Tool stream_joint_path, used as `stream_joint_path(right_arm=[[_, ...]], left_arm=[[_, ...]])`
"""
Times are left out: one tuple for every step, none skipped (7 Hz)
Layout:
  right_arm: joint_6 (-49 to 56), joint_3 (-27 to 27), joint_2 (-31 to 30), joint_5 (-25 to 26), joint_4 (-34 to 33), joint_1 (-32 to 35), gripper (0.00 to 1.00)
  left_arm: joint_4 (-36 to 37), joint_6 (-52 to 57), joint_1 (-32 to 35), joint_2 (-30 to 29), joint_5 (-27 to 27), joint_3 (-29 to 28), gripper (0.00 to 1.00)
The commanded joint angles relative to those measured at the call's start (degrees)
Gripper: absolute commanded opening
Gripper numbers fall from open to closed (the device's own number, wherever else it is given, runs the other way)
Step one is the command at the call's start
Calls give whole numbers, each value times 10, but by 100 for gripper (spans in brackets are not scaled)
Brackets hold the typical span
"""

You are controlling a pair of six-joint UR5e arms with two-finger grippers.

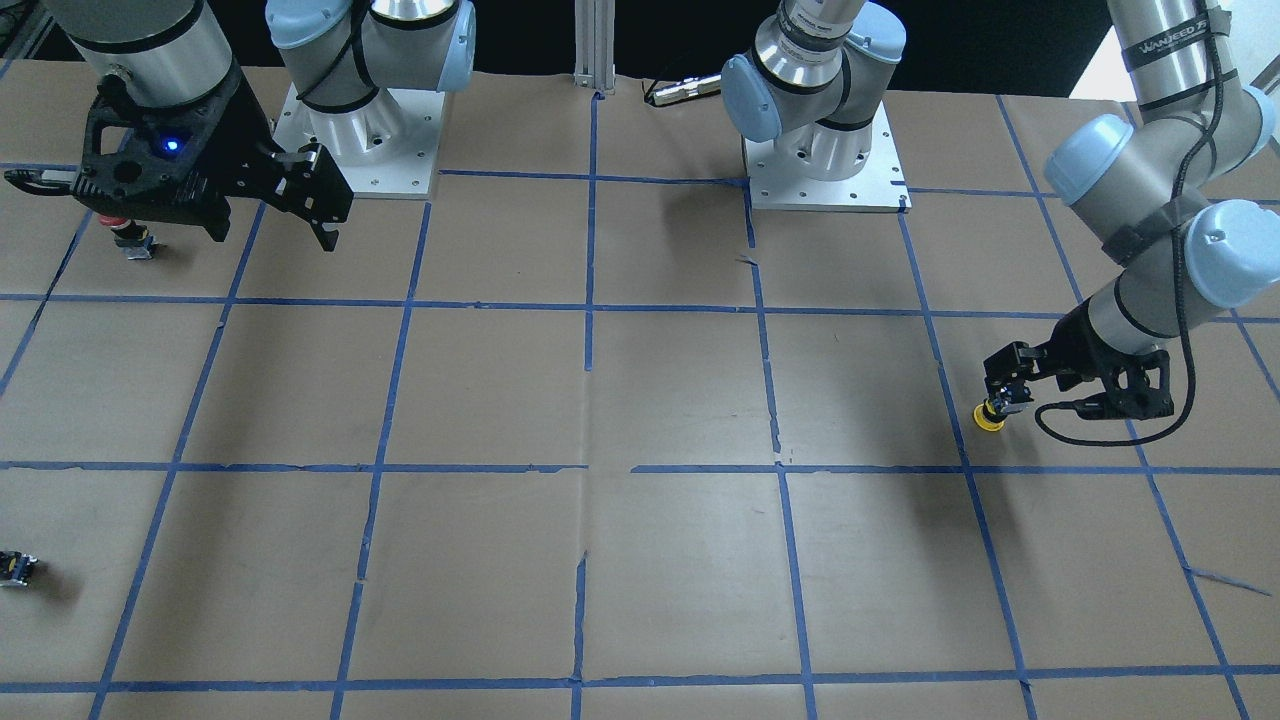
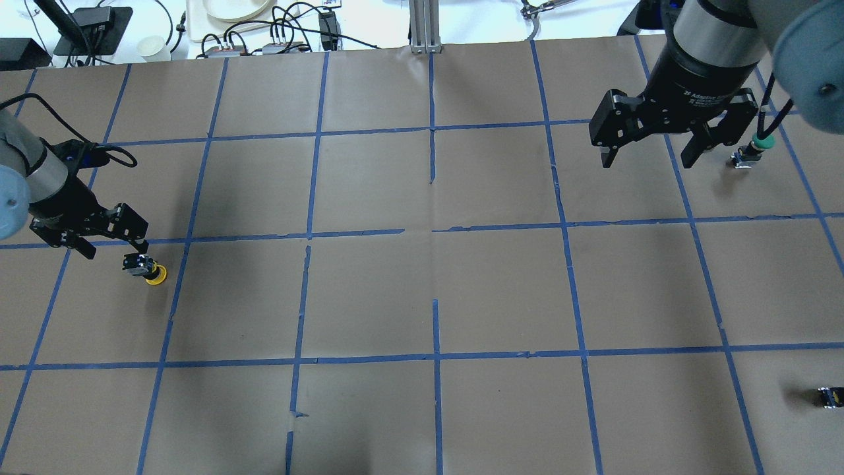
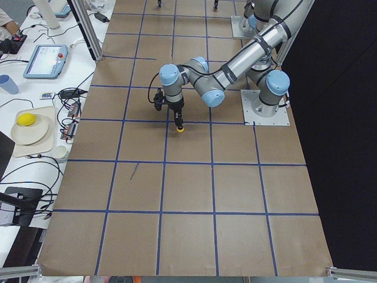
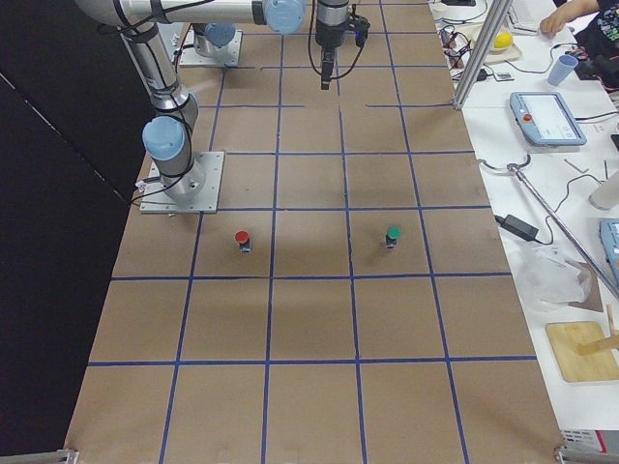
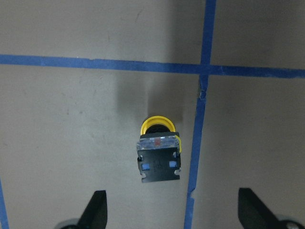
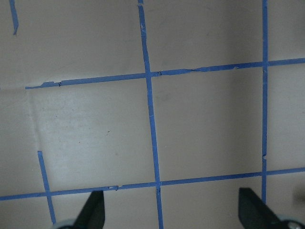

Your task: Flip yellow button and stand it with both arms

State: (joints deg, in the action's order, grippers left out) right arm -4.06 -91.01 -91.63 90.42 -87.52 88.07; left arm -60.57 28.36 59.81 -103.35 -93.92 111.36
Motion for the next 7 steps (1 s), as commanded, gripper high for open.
stream_joint_path(right_arm=[[-107,1,1,-8,2,2,100],[-157,2,4,-44,2,2,100],[-215,5,7,-79,2,2,100],[-285,8,10,-112,2,2,100],[-346,8,11,-158,2,2,100],[-404,8,13,-207,1,2,100],[-437,8,17,-223,2,2,100]], left_arm=[[29,27,-7,-17,1,9,92],[29,28,-7,-18,4,11,92],[27,27,-7,-19,6,11,86],[26,29,-7,-19,4,11,62],[26,33,-7,-19,2,11,40],[26,33,-7,-19,1,11,31],[26,33,-7,-19,2,11,25]])
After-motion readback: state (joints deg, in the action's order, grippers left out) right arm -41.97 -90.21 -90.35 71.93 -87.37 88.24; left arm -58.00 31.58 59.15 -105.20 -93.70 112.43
